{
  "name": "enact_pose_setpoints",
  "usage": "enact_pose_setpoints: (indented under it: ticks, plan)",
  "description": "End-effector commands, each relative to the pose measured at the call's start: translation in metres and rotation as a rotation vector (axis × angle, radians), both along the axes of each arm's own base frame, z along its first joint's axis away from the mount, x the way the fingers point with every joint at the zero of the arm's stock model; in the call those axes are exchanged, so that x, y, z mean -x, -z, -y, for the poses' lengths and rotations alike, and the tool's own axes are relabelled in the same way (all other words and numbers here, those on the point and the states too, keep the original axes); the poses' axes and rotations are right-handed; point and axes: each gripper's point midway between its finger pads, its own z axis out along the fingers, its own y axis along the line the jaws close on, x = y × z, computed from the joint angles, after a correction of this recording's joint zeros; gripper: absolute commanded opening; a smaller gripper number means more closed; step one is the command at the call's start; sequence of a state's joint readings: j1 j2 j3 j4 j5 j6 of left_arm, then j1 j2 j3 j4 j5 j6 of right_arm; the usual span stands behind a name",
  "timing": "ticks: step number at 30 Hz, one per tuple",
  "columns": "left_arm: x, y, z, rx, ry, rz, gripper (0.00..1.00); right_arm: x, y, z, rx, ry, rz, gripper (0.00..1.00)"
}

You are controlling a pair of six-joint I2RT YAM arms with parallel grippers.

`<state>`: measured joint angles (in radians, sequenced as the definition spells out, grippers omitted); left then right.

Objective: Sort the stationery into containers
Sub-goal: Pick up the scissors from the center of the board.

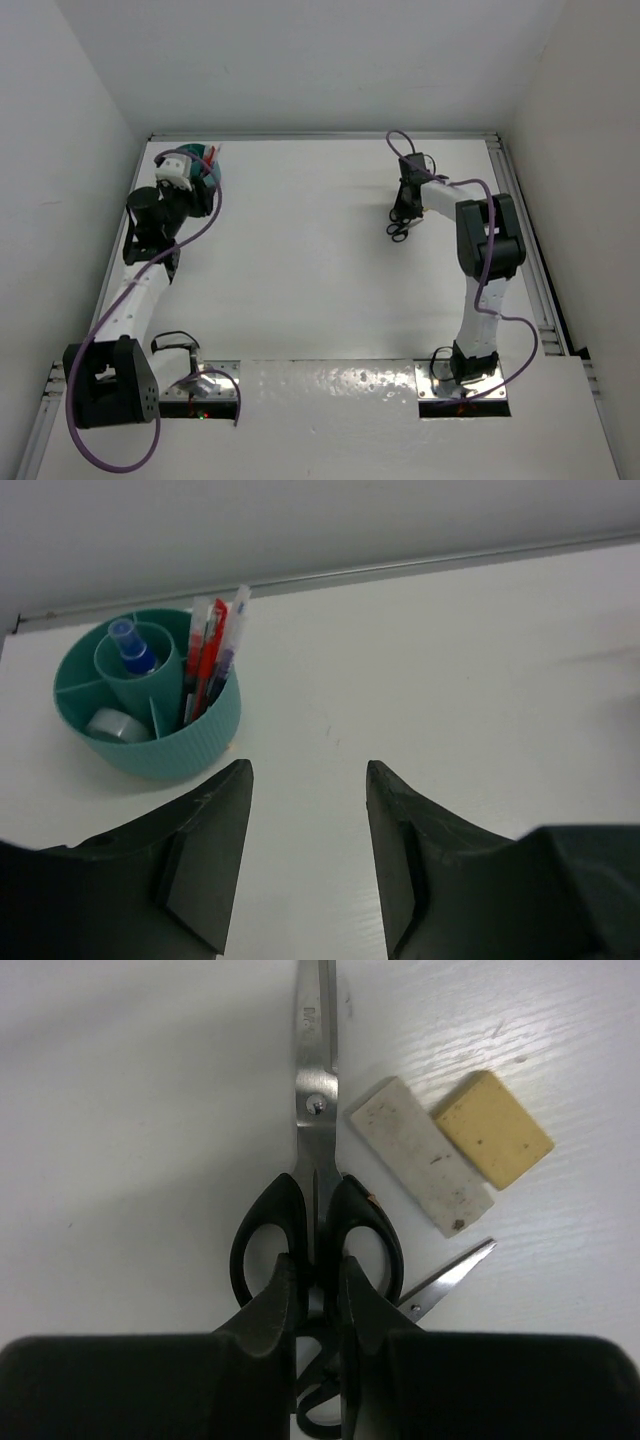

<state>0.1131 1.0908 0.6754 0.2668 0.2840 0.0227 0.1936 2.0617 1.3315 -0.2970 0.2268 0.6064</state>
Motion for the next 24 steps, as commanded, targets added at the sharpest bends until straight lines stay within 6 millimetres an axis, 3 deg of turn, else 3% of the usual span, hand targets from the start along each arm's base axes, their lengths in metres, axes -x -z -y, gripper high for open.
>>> enact_pose_setpoints:
  ticks: [1, 2, 3, 4, 5, 6, 9, 11, 16, 18, 20, 24]
  plan:
    - [0.003, -0.023, 0.025, -0.263, 0.24, 0.18, 0.47, -0.005, -0.04, -0.021, -0.069, -0.072, 0.08, 0.0]
    - [0.006, -0.02, 0.037, -0.347, 0.34, 0.206, 0.49, -0.006, -0.048, -0.026, -0.083, -0.081, 0.103, 0.0]
    - [0.023, 0.006, 0.061, -0.406, 0.548, 0.161, 0.53, -0.009, -0.055, -0.031, -0.103, -0.091, 0.132, 0.0]
    - [0.024, 0.013, 0.064, -0.622, 0.649, 0.227, 0.55, -0.009, -0.07, -0.035, -0.116, -0.098, 0.166, 0.0]
    - [0.038, 0.031, 0.073, -0.63, 0.748, 0.16, 0.58, -0.009, -0.076, -0.04, -0.126, -0.11, 0.179, 0.0]
    - [0.039, 0.038, 0.076, -0.697, 0.8, 0.177, 0.59, -0.01, -0.083, -0.045, -0.134, -0.123, 0.194, 0.0]
    - [0.037, 0.039, 0.087, -0.729, 0.88, 0.207, 0.59, -0.007, -0.103, -0.065, -0.166, -0.164, 0.232, 0.0]
    - [0.037, 0.04, 0.101, -0.767, 0.946, 0.241, 0.58, -0.001, -0.114, -0.089, -0.196, -0.222, 0.251, 0.0]
    - [0.034, 0.021, 0.15, -0.965, 1.092, 0.488, 0.49, 0.013, -0.144, -0.152, -0.355, -0.345, 0.26, 0.0]
    - [0.036, 0.025, 0.165, -1.076, 1.13, 0.605, 0.49, 0.017, -0.161, -0.183, -0.411, -0.397, 0.279, 0.0]
    - [0.035, 0.014, 0.186, -1.186, 1.119, 0.783, 0.49, 0.02, -0.176, -0.206, -0.455, -0.44, 0.291, 0.0]
    - [0.045, 0.025, 0.214, -1.261, 1.186, 0.921, 0.48, 0.037, -0.19, -0.247, -0.501, -0.526, 0.287, 0.0]
